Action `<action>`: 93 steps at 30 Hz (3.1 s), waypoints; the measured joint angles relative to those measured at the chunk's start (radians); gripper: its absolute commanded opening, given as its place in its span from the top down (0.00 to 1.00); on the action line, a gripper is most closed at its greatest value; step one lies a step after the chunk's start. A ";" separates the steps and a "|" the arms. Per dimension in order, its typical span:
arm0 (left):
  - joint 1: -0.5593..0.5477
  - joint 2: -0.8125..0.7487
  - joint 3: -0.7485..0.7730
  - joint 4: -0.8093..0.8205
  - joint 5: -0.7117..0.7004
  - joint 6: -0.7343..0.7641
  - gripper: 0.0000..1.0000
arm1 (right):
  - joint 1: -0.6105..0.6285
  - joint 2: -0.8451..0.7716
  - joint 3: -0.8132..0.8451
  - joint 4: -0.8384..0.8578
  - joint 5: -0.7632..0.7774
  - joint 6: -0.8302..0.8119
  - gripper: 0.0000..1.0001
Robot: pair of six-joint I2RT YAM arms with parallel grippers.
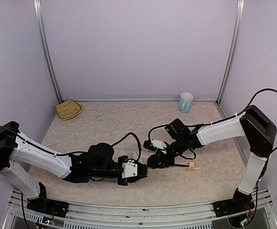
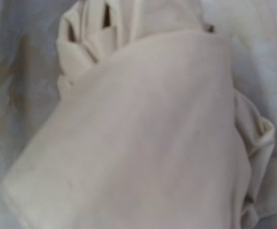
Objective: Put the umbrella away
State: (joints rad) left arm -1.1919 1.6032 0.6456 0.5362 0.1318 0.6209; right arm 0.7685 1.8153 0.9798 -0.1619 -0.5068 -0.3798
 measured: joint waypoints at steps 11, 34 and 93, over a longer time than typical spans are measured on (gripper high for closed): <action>0.085 0.011 0.003 -0.060 -0.152 0.196 0.03 | 0.000 0.021 0.024 -0.037 -0.074 -0.008 1.00; 0.127 0.296 0.280 -0.302 -0.212 0.298 1.00 | -0.044 0.122 0.129 -0.151 -0.249 0.043 0.85; 0.246 0.143 0.421 -0.471 -0.452 0.088 1.00 | -0.245 -0.617 -0.235 0.333 0.050 0.182 0.00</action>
State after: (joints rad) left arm -0.9455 1.7466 1.0668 0.0650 -0.3202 0.7090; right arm 0.5232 1.1984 0.7452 0.1711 -0.4568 -0.1978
